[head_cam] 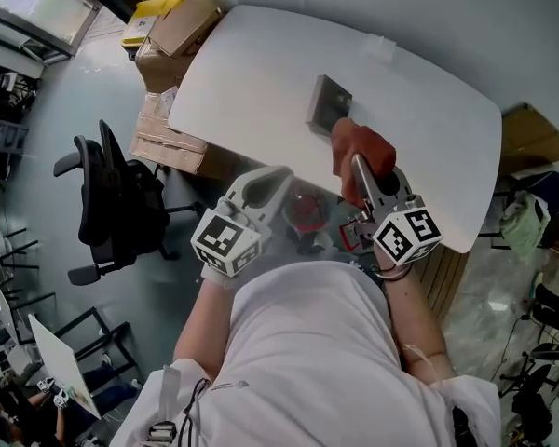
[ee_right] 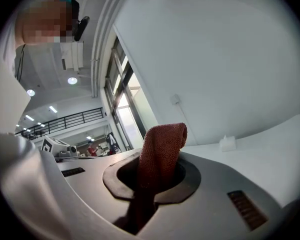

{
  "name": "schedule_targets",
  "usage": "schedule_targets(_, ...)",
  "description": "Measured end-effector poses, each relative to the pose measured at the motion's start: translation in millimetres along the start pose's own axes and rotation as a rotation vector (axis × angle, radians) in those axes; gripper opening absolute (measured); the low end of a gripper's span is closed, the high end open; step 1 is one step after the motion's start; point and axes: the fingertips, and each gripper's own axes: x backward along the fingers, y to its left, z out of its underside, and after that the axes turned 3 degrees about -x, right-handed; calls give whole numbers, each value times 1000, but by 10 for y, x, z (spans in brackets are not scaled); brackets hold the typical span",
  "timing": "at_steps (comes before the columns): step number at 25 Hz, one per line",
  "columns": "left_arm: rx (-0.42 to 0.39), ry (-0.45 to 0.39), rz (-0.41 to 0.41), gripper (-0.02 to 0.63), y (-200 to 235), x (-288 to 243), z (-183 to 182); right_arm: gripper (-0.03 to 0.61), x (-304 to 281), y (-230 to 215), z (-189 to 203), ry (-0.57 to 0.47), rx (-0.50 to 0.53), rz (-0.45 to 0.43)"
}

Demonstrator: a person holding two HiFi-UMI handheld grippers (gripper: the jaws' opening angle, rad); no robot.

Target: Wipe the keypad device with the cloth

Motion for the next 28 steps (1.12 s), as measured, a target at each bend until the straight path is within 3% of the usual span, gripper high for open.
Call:
schedule_targets(3, 9, 23, -6, 12, 115, -72, 61, 54, -86, -88, 12, 13, -14, 4)
schedule_targets(8, 25, 64, 51, 12, 299, -264, 202, 54, -222, -237, 66, 24, -48, 38)
schedule_targets(14, -19, 161, 141, 14, 620, -643, 425, 54, -496, -467, 208, 45, -185, 105)
schedule_targets(18, -19, 228, 222, 100, 829, -911, 629, 54, -765, -496, 325, 81, -236, 116)
schedule_targets(28, -49, 376, 370, 118, 1115, -1431, 1223, 54, -1226, -814, 695, 207, -286, 253)
